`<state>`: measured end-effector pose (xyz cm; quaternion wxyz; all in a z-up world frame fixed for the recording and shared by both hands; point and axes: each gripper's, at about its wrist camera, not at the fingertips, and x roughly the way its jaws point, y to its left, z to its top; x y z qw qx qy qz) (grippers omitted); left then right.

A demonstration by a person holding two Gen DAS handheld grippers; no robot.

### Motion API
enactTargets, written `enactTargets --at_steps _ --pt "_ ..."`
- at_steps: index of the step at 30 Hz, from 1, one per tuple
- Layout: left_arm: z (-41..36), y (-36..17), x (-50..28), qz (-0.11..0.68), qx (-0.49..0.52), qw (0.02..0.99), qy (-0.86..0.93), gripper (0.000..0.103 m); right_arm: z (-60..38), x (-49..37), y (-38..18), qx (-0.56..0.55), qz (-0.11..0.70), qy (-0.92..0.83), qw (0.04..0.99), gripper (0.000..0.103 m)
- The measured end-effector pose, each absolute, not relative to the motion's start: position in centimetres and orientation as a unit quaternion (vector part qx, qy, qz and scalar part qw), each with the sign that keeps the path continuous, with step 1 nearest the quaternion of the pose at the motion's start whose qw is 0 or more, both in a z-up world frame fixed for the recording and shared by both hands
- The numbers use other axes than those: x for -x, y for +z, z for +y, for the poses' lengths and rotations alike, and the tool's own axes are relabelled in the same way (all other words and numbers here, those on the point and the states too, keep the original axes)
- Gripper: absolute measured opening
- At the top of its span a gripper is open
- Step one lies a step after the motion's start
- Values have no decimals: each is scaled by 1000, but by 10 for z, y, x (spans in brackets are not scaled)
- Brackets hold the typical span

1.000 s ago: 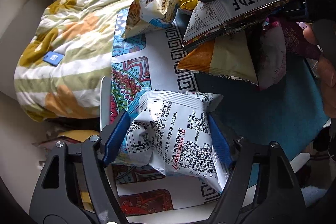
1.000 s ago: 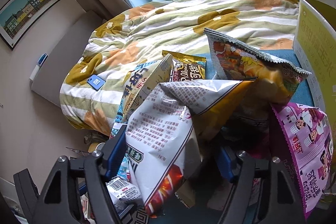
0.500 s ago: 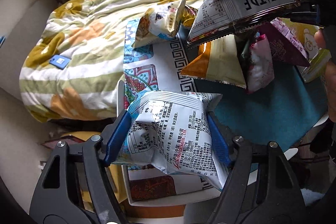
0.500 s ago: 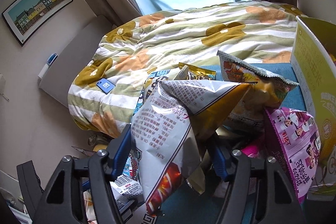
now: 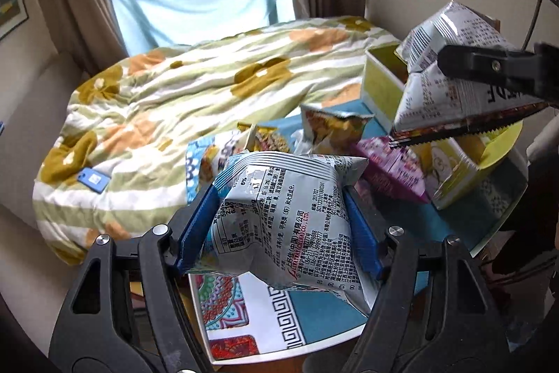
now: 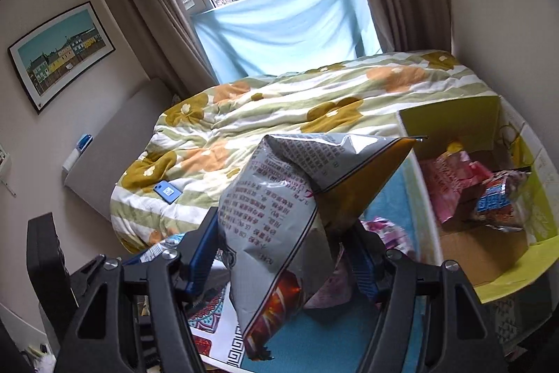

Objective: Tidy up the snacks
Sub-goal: 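Carry both bags into the yellow box and open both tools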

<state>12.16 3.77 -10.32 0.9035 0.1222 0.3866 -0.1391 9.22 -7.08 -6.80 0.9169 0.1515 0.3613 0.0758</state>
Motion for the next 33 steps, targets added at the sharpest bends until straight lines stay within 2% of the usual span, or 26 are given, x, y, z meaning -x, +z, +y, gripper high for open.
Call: enactTargets --at_steps 9,18,21,23,27,33 --pt "-93 -59 -131 349 -105 916 -170 69 -192 -57 -36 -144 342 36 928 63" --pt "-226 -84 -151 384 -84 898 -198 69 -308 -50 -44 -117 361 20 925 63" --pt "-250 -107 -160 410 -79 883 -215 78 -334 -57 -56 -121 375 21 919 63" --pt "-262 -122 -166 427 -82 876 -210 101 -345 -64 -64 -123 386 24 914 63" --pt "-273 -144 -167 452 -105 862 -204 102 -360 -78 -82 -127 407 31 904 63" --pt "-254 -148 -159 468 -108 857 -187 102 -363 -87 -97 -129 424 38 896 63"
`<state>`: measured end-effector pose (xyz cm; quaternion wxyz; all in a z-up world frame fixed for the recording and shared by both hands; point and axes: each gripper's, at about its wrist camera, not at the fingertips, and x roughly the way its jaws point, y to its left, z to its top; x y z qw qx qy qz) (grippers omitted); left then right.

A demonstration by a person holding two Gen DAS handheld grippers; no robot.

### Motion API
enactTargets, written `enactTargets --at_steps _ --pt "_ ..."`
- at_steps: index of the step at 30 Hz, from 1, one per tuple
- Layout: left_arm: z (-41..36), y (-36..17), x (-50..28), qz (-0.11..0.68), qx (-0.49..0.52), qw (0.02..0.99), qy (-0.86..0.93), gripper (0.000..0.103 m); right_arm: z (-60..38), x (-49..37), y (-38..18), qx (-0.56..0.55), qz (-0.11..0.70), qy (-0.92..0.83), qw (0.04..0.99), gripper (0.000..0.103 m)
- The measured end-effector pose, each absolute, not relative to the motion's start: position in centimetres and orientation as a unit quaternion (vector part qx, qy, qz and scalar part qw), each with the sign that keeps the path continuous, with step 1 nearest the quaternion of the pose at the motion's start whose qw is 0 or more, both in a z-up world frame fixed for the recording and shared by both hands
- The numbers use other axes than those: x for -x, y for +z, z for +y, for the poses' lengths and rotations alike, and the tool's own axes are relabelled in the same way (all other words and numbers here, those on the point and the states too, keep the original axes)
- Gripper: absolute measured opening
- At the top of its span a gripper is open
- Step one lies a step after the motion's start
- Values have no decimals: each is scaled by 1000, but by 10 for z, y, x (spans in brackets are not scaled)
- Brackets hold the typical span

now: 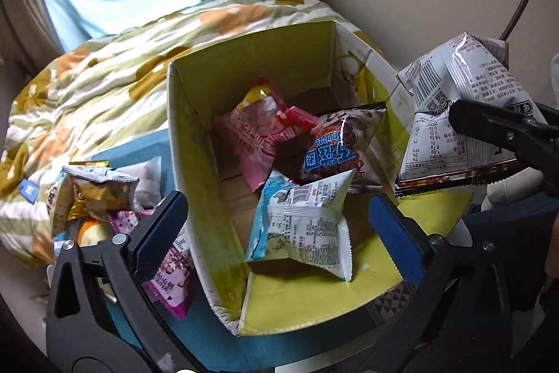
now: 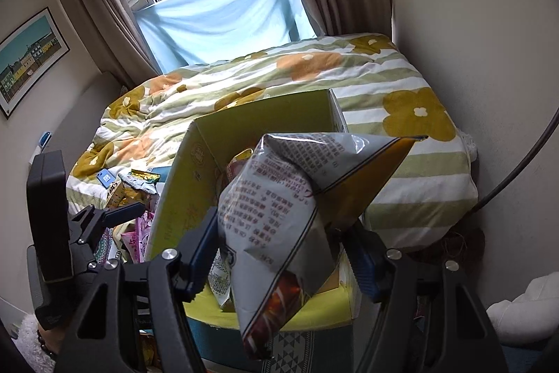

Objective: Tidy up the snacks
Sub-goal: 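Carry both bags into the yellow box and open both tools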

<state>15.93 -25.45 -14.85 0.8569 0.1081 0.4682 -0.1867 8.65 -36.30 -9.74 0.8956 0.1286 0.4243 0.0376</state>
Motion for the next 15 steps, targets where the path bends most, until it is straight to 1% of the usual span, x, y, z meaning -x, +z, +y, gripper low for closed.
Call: enactTargets --at_steps 3,10,15 --pt "-244 -142 -161 473 -103 858 -172 102 -357 -92 -102 -102 436 47 893 64" --pt "-219 -122 -160 469 -90 868 -134 102 -347 -99 -110 -40 454 69 887 64" --pt "-210 -118 -159 464 -92 873 -124 102 -341 -109 -119 0 472 80 878 65"
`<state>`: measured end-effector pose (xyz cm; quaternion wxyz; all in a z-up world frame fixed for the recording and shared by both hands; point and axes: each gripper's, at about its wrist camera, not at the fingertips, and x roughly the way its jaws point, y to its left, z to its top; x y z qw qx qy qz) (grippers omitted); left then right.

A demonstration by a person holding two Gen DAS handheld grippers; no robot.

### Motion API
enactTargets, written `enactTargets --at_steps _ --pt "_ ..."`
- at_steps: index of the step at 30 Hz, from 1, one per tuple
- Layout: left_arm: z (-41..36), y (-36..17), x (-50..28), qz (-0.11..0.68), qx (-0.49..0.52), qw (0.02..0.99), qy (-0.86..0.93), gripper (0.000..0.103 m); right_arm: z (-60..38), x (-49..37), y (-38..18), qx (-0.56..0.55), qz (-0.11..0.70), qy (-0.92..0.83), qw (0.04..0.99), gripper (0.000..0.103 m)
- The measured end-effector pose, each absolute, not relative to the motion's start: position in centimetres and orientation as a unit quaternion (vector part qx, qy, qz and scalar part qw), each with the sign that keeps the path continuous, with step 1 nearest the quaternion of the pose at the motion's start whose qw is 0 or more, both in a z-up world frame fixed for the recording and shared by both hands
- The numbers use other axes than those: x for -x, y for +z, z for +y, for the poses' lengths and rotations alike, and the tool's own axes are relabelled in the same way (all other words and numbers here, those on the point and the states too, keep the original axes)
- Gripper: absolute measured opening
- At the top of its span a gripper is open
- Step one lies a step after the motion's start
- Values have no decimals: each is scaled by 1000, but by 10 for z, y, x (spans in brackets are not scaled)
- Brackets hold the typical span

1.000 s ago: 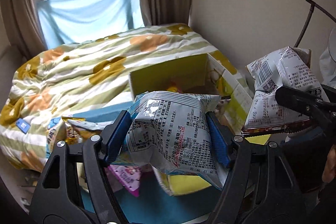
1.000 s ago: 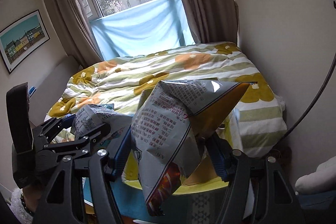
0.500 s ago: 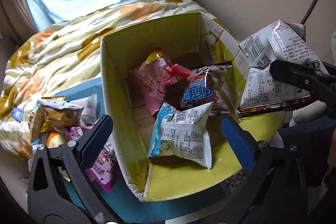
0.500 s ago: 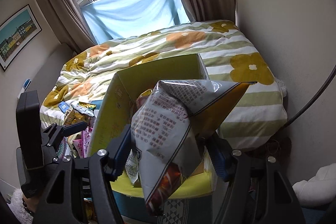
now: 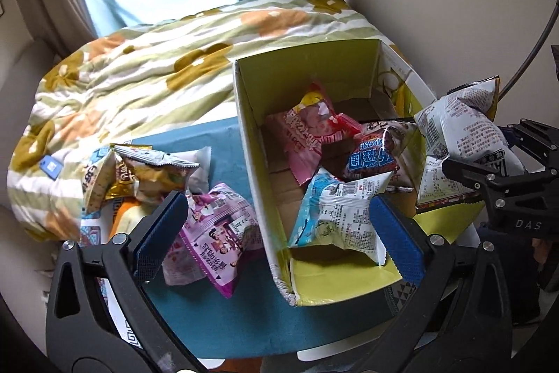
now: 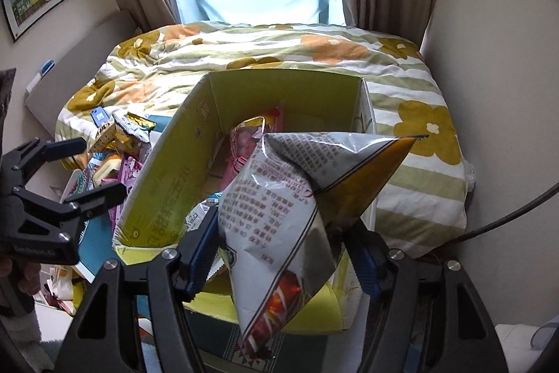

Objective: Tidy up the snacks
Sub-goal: 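Carry both bags into the yellow box and open both tools, then move both tools back toward the remaining snacks on the table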

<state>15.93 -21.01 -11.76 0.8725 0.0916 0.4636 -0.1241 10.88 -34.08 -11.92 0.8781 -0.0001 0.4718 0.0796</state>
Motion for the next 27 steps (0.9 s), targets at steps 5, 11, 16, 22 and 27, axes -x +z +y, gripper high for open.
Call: enactTargets --at_steps 5,11,16,22,27 --pt "-209 -125 -155 470 -91 870 -120 102 -340 -109 -131 7 468 71 881 103" --pt "-208 -131 -147 473 -83 868 -127 102 -334 -90 -125 20 441 76 894 103" --pt "-207 -119 -138 459 -80 876 -123 102 -334 -81 -118 20 444 62 893 103" --pt "-198 -99 -122 435 -67 890 -117 102 -336 -67 -100 12 428 57 902 103" --pt "-184 -78 -106 409 -56 905 -100 102 -328 -54 -79 24 406 56 912 103"
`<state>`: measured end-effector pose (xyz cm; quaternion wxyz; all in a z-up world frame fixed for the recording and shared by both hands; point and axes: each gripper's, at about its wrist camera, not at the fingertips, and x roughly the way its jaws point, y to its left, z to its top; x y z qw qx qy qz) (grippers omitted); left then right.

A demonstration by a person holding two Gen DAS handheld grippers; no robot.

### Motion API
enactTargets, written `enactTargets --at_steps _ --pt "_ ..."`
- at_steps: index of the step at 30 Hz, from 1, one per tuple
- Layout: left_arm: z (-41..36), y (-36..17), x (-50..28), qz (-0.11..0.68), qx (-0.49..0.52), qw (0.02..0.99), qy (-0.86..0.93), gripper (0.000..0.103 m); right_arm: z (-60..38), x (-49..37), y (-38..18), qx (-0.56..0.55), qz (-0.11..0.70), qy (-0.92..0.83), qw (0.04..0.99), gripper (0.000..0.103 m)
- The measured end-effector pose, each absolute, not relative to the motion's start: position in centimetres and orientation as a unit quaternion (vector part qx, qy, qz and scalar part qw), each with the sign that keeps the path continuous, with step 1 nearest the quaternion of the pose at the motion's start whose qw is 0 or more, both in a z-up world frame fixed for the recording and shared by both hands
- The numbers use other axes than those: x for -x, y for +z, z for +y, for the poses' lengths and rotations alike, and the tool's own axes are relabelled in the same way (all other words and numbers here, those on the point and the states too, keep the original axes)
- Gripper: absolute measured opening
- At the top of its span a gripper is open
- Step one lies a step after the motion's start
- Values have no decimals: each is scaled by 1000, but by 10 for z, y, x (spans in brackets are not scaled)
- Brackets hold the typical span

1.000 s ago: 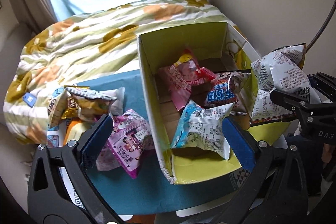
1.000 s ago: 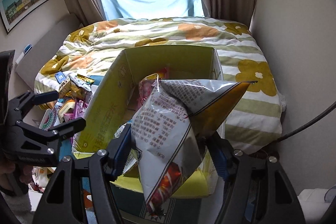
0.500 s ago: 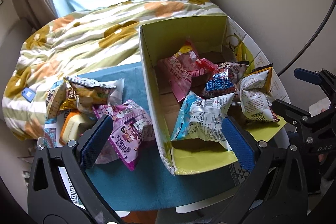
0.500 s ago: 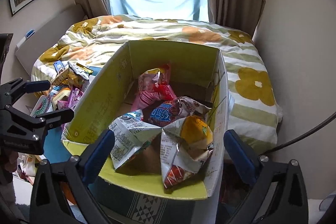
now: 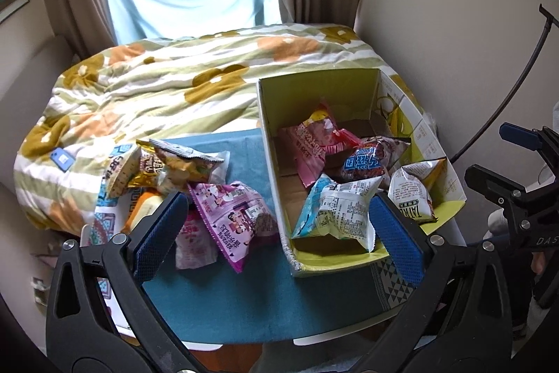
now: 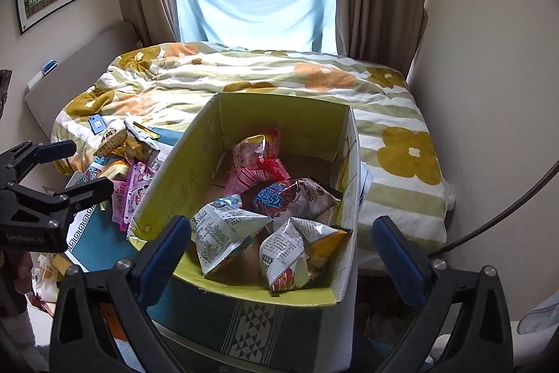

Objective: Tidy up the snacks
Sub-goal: 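Move both tools back toward the remaining snacks on the table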

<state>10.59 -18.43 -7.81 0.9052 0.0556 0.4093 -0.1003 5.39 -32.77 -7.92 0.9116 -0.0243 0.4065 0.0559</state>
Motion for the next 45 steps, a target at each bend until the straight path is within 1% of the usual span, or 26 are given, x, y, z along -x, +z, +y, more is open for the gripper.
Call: enactTargets --at_steps 5,11,17,21,33,39,45 --pt "-163 -59 -88 383 -42 919 -83 102 -315 -41 -59 40 373 49 925 103" --pt "-125 -42 -64 355 -32 933 -42 102 -294 -35 -40 23 346 64 936 103" --pt "-73 -38 -50 347 -26 937 -17 102 -261 -34 -32 -5 329 71 942 103" --pt "-38 -39 -54 345 -17 938 -23 102 -234 -36 -35 -15 330 82 940 103" --pt "41 -39 -112 340 -62 929 -131 102 -136 -65 -54 -39 344 56 936 103" --pt "50 -54 -159 354 -95 904 -221 102 -102 -80 -75 -52 359 14 932 103" --pt "35 -88 -217 386 -135 856 -316 102 -77 -99 -103 -53 382 -44 922 103"
